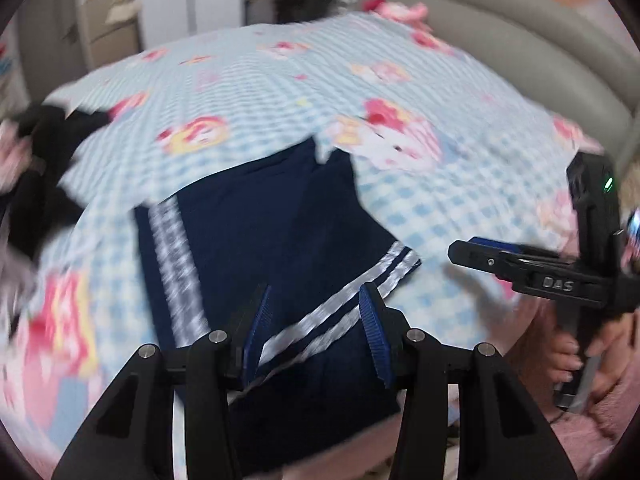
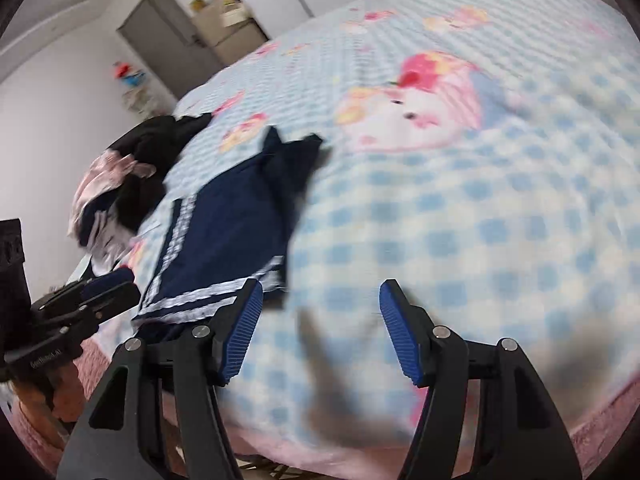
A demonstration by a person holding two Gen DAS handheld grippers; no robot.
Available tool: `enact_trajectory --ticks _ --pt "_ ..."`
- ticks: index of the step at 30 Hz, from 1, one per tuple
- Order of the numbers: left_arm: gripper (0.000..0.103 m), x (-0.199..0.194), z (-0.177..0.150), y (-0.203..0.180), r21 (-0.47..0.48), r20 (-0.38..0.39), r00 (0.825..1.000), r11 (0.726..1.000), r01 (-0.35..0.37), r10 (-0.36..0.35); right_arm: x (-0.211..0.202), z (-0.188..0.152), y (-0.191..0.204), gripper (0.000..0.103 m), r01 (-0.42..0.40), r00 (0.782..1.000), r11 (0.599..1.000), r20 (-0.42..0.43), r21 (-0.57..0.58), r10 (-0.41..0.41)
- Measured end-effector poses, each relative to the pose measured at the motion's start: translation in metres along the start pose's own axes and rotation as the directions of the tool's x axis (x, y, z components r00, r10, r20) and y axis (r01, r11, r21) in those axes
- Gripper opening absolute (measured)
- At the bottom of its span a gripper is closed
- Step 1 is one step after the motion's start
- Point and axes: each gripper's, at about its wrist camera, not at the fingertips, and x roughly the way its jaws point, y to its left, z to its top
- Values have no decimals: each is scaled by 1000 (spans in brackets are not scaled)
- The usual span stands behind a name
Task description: Fold clothes
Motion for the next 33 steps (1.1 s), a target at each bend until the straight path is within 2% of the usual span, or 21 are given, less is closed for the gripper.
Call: enact_trajectory --ticks 2,4,6,7,8,9,10,12,15,18,20,23,26,28,31,33 --pt "47 13 5 -16 69 -25 999 997 26 -24 1 -2 1 63 15 1000 1000 -4 -12 -15" --pt "47 31 7 -27 87 -77 994 992 89 -83 1 -7 6 63 46 999 998 -8 -44 -47" --pt "47 48 8 -35 101 -120 990 991 88 -75 4 -11 10 63 81 997 993 -11 -81 -82" --pt "47 55 8 -36 109 -133 989 991 76 -61 6 -12 12 59 114 993 989 -10 -95 -115" --pt "41 60 8 -35 105 -144 988 992 63 -48 8 -13 12 60 143 989 984 -10 -106 -145" --pt "22 65 8 -32 98 -154 987 994 51 -36 10 -13 10 62 142 989 984 -15 -106 -144" --pt "13 69 8 -30 90 -165 986 995 39 -23 12 -12 8 62 133 991 987 -17 -94 -135" --pt "5 57 11 -11 6 -121 992 999 43 -42 13 -11 4 62 123 992 990 -14 -71 -125" --pt "5 34 17 21 -134 -41 996 989 68 -74 15 -10 2 62 125 992 990 -11 -63 -126" --pt "5 11 21 77 -302 48 990 942 144 -135 17 -11 6 65 125 992 989 -1 -76 -125" --pt "5 3 21 121 -393 103 988 908 146 -115 16 -11 10 67 115 993 989 2 -96 -116" --pt "5 6 16 180 -488 105 992 866 110 -66 19 -6 14 68 112 994 986 -3 -120 -113" --pt "5 23 8 214 -522 60 997 850 76 -52 27 8 20 68 132 991 981 -8 -144 -135" --pt "5 27 3 220 -522 57 998 850 65 -41 34 20 25 68 159 987 974 -2 -164 -161" --pt "5 30 -7 223 -526 73 995 845 92 -62 48 47 36 68 190 981 964 10 -186 -192" --pt "5 32 -8 229 -535 57 997 842 71 -49 58 64 42 67 196 980 964 19 -182 -196"
